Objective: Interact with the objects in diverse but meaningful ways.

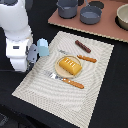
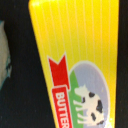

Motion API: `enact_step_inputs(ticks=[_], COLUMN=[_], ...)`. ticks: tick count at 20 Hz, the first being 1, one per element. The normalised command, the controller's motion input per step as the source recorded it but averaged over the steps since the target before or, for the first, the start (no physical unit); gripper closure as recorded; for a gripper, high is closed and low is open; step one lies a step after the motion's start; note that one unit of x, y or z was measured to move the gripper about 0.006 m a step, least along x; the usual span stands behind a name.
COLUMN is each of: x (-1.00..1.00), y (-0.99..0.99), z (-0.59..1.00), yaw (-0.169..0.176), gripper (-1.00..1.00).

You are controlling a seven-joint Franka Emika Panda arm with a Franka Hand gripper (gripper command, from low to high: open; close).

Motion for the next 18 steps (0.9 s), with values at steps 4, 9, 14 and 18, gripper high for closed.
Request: enact_step_inputs(ticks=[4,9,14,18], x=[-0.13,-0.16,-0.03,0.55], y=[0.0,-0.01,-0.2,-0.45], z=[-0.13,0.31,1.0,1.0], yaw=[0.066,0.061,0.0,-0.017], gripper=[1.0,1.0,1.0,1.0])
